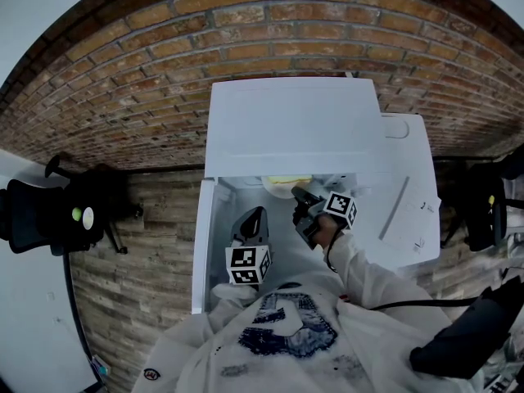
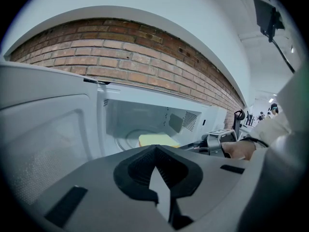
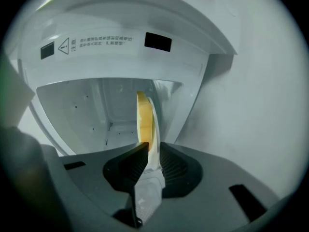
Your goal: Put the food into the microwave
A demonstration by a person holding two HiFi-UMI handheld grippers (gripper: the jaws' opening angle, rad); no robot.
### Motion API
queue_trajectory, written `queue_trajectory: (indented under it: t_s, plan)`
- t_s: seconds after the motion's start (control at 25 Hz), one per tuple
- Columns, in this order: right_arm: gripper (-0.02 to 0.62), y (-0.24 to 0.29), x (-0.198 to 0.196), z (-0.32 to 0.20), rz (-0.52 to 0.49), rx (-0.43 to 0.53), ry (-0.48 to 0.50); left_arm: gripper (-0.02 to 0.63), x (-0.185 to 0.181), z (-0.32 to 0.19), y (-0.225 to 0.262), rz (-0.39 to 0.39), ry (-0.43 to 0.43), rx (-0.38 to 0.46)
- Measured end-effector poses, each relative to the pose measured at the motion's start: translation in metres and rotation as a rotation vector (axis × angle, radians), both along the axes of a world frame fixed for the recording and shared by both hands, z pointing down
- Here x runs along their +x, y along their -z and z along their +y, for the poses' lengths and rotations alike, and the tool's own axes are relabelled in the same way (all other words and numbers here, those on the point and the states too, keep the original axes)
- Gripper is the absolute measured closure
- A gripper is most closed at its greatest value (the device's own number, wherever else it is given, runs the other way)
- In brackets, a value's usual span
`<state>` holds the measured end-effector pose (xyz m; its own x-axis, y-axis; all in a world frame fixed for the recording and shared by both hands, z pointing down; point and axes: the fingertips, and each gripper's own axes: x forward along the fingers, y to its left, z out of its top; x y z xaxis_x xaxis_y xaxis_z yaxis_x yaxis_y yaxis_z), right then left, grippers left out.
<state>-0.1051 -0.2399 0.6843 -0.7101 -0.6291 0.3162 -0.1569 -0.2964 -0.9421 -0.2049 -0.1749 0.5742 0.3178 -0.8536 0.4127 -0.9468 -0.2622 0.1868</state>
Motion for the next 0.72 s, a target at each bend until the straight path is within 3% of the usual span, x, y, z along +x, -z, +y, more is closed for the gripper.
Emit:
queue_trajectory:
  t_s: [0.56,0.72]
  plan:
    - [0.535,-0.001,0.001,0.02,-0.011,-0.015,-0.013,0.598,0.003,0.001,0.0,-0.005,-0.013,0.0]
    - [0.562,-0.002,0.002,0.021,-0.011,-0.012,-0.008,0.598,0.003,0.001,-0.001,-0.004,-0.012,0.001]
